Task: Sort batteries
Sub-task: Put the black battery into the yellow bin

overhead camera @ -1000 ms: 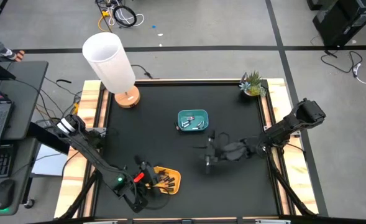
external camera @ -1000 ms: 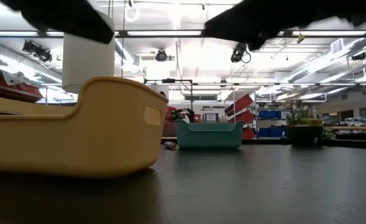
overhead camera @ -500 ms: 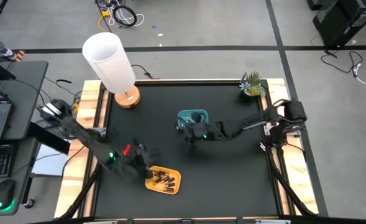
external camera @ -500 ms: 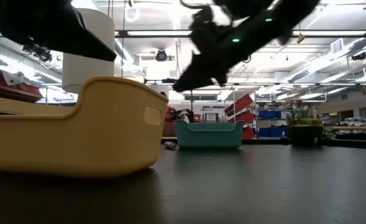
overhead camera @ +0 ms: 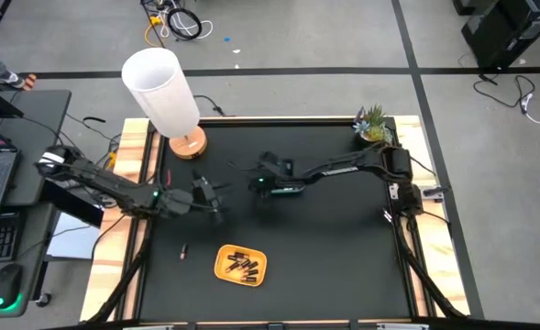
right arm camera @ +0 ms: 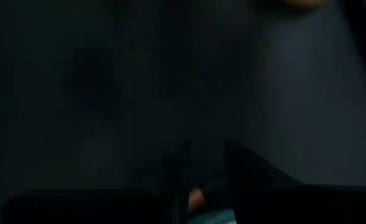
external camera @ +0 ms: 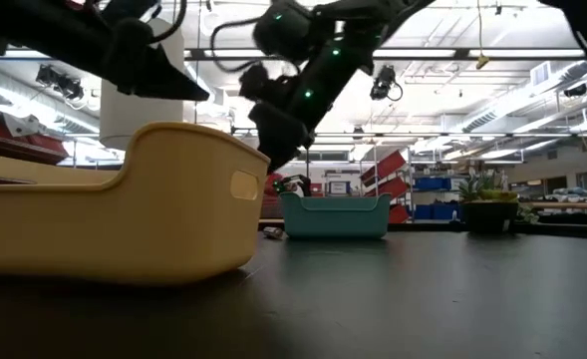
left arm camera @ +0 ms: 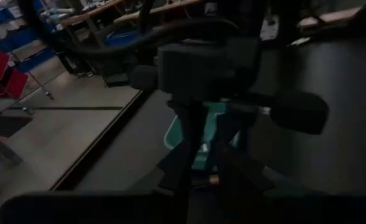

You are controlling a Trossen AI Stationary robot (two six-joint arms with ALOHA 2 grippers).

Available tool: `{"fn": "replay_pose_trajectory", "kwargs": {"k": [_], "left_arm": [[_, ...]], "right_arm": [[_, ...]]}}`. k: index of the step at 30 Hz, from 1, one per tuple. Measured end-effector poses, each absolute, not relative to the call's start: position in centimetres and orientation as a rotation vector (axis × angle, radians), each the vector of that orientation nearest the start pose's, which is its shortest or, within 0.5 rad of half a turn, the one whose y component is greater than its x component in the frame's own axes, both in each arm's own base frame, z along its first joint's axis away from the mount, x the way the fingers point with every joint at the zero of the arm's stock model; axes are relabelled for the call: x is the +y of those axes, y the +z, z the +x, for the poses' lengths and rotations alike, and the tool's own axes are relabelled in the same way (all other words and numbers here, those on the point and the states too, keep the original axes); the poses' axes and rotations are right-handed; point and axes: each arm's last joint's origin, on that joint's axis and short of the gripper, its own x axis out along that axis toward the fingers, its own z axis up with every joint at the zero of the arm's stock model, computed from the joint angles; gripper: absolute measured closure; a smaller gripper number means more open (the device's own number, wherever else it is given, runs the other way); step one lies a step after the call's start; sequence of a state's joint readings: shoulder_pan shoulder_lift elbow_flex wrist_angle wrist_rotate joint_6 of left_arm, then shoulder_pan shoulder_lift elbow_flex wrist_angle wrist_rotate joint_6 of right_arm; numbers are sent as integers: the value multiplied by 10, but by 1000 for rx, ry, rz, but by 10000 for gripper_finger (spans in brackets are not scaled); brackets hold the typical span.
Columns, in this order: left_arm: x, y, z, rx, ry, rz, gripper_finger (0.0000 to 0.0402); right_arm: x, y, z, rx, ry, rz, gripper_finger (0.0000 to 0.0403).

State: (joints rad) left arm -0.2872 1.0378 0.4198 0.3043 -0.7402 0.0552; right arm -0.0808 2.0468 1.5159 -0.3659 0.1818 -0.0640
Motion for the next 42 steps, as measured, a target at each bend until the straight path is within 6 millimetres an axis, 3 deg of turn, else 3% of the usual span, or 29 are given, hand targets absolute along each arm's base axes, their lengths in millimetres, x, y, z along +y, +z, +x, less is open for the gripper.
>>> {"fn": "replay_pose_trajectory", "kwargs": {"k": [7,12,17,23,31,36,42], "left_arm": [[-26,210,205,311,488,248,313],[-20,210,205,320,508,272,313],[-12,216,208,286,506,305,313],[-1,218,213,246,372,283,313],[8,218,213,245,349,267,313],[5,220,212,242,367,297,314],[-11,212,202,348,300,321,325]], "right_arm": [[-70,180,449,1115,-232,-126,319],[-86,176,448,1160,-229,-110,319],[-86,178,450,1133,-214,-72,319],[-73,180,450,1147,-188,-53,312],[-81,221,465,1110,-230,68,251],[-95,204,478,1236,-297,193,243],[-85,189,493,1324,-278,207,249]]}}
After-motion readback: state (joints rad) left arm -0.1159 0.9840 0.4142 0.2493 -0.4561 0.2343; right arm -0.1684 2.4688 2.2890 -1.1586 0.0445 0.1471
